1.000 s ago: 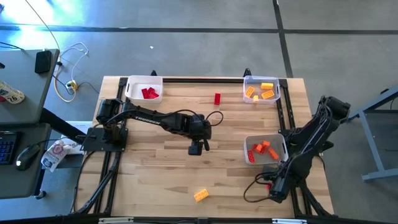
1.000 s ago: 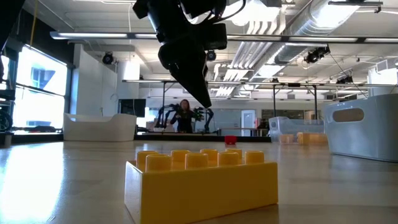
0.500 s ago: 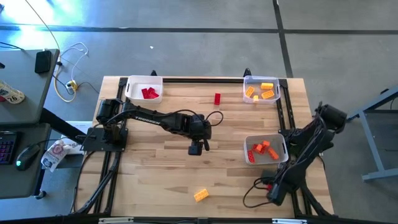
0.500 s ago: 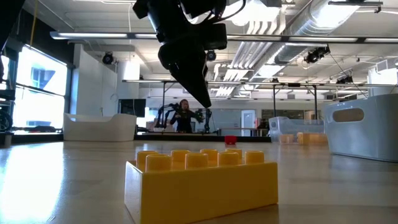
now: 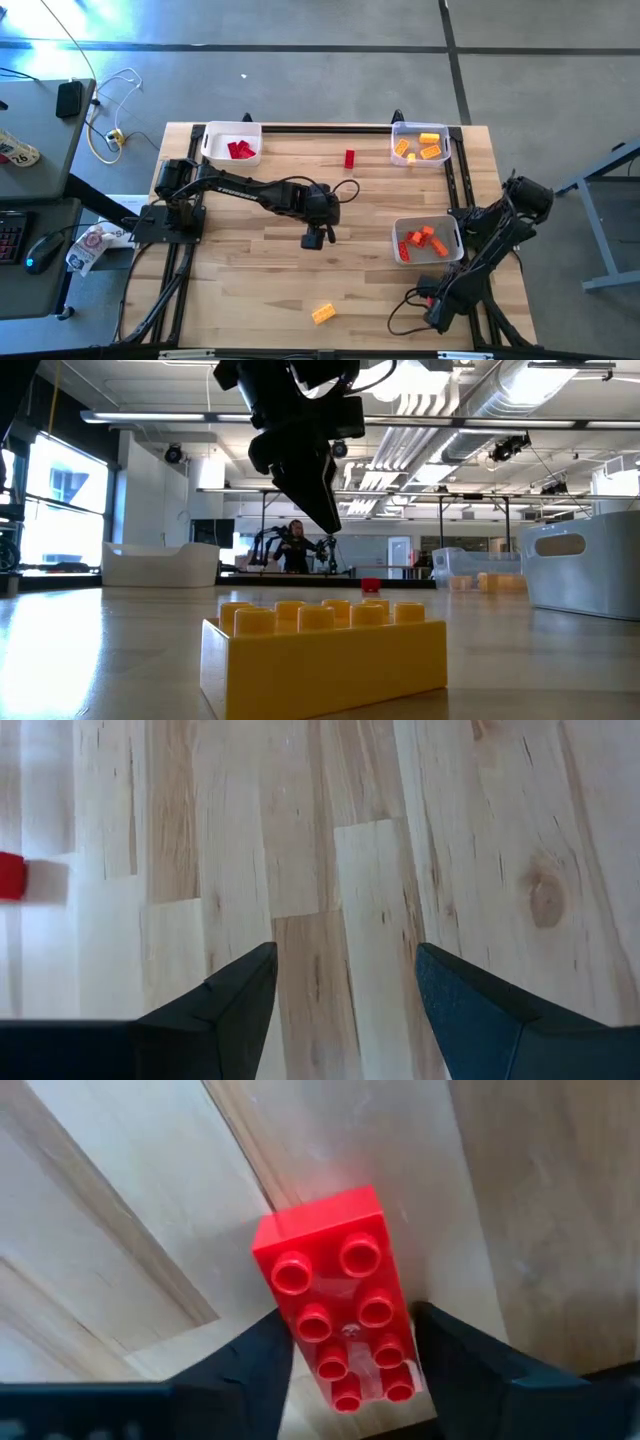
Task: Sort & place blocks by color
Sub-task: Put the red game piece into the white bin
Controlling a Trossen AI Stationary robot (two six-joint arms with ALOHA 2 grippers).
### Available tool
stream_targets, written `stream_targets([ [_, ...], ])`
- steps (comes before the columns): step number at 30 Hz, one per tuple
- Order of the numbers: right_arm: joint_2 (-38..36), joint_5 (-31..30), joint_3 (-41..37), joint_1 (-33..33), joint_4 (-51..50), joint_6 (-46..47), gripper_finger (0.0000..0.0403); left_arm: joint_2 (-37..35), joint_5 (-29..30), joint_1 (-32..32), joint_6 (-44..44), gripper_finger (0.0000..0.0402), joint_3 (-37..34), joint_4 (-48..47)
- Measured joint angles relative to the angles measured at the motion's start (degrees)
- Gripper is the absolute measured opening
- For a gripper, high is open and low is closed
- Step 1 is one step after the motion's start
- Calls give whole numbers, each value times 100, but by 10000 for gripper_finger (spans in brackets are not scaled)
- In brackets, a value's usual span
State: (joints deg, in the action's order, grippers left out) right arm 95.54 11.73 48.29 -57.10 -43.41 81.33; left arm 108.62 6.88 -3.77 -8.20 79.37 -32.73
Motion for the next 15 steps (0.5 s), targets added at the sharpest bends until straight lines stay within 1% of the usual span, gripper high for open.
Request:
stream_targets([
  [5,10,90,-4,36,68,224,114,0,89,-79,-249,223,2,76],
  [10,45,27,219,65,-102,229,112,0,114,-269,-382,223,2,108],
  [13,-29,-388,552,120,-168,226,112,0,129,-368,-504,223,0,114],
  [15,-96,-840,735,169,-234,221,112,0,104,-426,-629,223,2,136],
])
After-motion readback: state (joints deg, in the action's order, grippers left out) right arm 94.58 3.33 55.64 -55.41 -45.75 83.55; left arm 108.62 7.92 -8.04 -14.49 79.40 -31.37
